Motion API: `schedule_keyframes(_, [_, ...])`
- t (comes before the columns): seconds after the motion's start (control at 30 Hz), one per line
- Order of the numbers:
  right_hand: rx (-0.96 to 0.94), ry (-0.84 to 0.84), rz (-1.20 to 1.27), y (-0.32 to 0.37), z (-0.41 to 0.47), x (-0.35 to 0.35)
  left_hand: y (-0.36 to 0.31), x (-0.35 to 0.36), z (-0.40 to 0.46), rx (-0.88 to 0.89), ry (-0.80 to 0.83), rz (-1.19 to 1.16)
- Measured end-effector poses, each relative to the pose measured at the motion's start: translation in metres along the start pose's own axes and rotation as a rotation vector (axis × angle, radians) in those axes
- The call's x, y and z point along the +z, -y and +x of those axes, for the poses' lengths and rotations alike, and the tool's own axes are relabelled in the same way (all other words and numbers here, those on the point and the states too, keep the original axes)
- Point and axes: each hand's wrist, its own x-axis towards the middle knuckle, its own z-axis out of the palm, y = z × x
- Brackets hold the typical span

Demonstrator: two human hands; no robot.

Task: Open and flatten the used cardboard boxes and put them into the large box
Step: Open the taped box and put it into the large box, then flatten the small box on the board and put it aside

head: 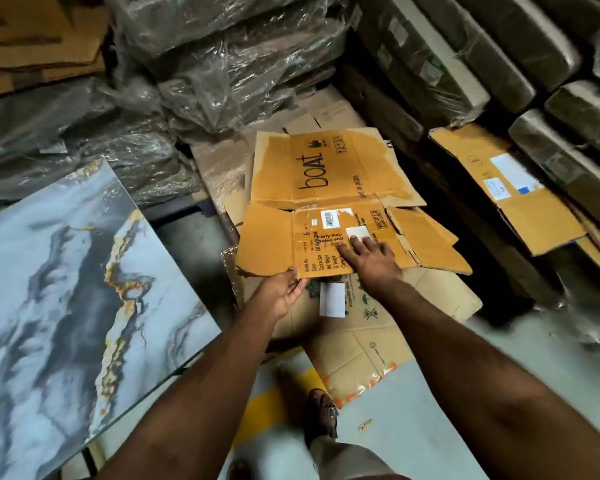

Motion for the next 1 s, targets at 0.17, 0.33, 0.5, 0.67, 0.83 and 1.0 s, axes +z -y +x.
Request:
schedule_keyframes(0.17, [-0.044, 0.08, 0.068, 0.005, -0.023, 0.043, 0.027, -0.019, 0.006, -0.148, -0.034, -0.05])
schedule_keyframes(0.33, [-0.175, 0.093, 0.237, 0.011, -0.044, 0.057, 0.046, -0.036, -0.004, -0.085, 0.003, 0.15])
schedule_keyframes(0.5, [-0.231, -0.179, 0.349, 0.041, -0.048, 0.034, 0.027, -0.041, -0.025, 0.481, 0.056, 0.553])
schedule_keyframes(0.67, [-0.405, -0.48, 0.44, 0.103, -0.046, -0.012, 0.005, -0.078, -0.073, 0.901, -0.059, 0.719])
schedule_keyframes(0.83, [-0.62, -0.662, 0.589, 0.199, -0.078, -0.061, -0.002, -0.188, -0.131, 1.124, -0.241, 0.769])
schedule_keyframes(1.0, [-0.889, -0.714, 0.696, 0.326, -0.129, -0.088, 0.032, -0.344, -0.191, 0.981, -0.43, 0.646])
